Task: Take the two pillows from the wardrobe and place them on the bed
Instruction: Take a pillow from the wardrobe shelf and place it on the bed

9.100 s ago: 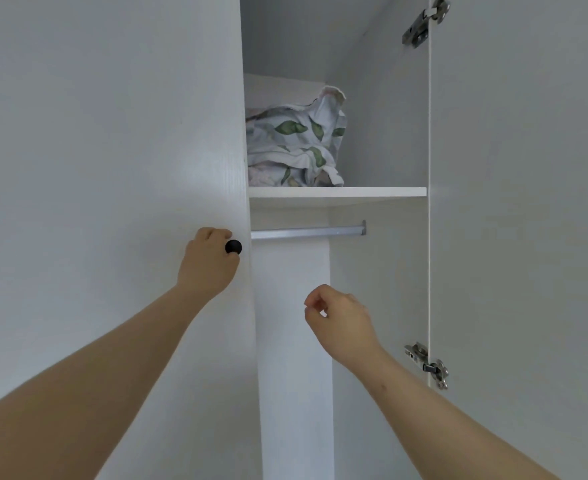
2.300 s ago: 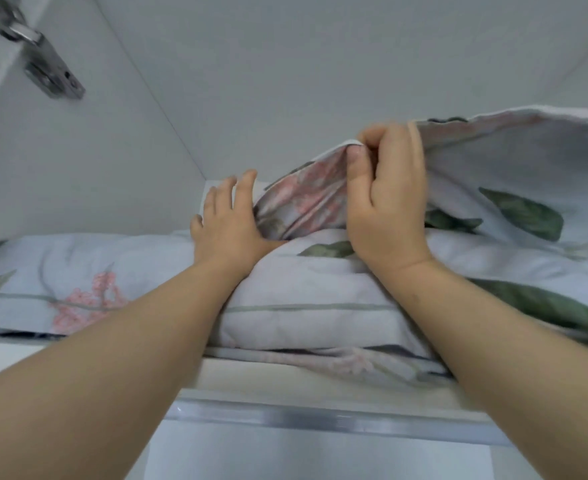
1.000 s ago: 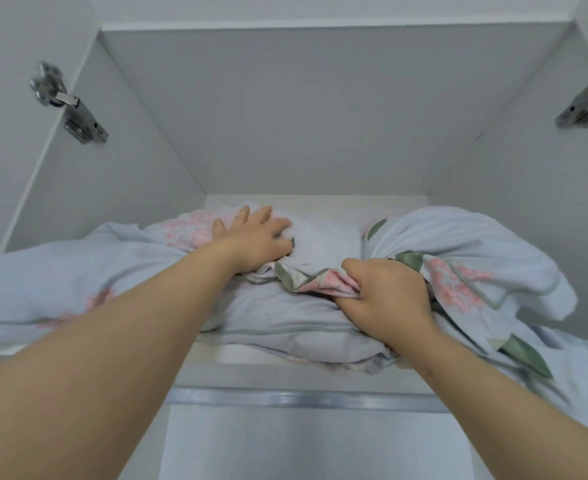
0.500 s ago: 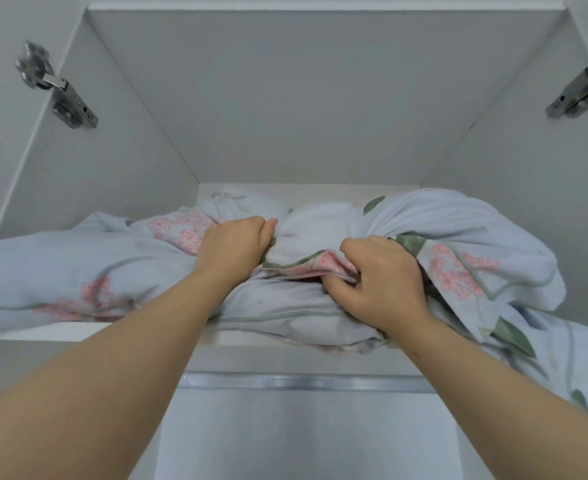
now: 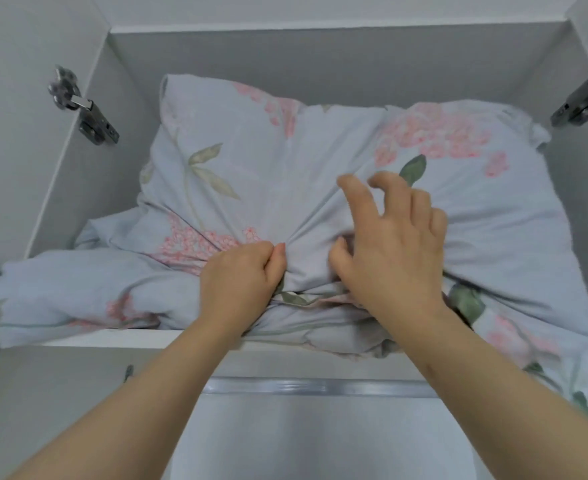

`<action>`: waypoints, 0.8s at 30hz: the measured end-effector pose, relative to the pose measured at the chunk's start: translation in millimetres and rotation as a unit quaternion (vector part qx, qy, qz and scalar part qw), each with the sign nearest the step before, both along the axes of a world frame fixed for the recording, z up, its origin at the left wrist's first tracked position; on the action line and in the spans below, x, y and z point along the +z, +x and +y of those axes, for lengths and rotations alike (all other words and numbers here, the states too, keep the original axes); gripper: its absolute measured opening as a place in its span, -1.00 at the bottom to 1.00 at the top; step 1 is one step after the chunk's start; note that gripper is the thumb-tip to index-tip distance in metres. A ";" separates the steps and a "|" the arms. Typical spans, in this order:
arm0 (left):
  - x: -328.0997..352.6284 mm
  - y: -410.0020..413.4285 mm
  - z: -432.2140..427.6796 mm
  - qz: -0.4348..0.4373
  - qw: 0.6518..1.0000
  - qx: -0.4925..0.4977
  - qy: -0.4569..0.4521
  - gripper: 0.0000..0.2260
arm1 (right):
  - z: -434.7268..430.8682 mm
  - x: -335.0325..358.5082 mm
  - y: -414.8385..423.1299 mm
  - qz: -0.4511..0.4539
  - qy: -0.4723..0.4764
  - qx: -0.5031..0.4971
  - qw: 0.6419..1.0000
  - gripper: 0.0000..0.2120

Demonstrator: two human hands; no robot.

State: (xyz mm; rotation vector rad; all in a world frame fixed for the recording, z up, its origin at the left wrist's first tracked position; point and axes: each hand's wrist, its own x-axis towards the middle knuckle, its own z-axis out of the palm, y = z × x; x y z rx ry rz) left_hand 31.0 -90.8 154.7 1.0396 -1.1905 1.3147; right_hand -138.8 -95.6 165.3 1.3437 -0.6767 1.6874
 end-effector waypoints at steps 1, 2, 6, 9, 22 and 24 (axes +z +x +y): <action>0.3 0.6 0.0 -0.001 1.000 -0.002 0.000 -0.69 | 6.9 11.4 1.4 0.035 0.020 -0.018 0.999 -0.38; -0.9 1.7 0.8 -0.002 1.000 -0.008 0.003 -0.69 | 11.9 21.4 2.0 0.078 0.067 -0.028 0.994 -0.35; -4.0 3.7 5.5 -0.009 0.999 -0.033 0.010 -0.67 | 0.4 46.1 1.3 0.168 0.203 -0.068 0.962 -0.31; -2.2 2.0 9.3 -0.001 0.998 -0.053 0.019 -0.65 | -7.3 46.6 6.5 0.139 0.171 -0.068 0.973 -0.43; -5.6 7.6 12.2 -0.088 0.996 0.019 -0.018 -0.67 | -13.1 38.6 4.8 0.117 0.117 -0.019 0.986 -0.54; -0.6 12.1 17.1 -0.111 0.991 0.068 -0.035 -0.73 | -10.5 36.9 1.0 0.091 0.108 0.003 0.990 -0.53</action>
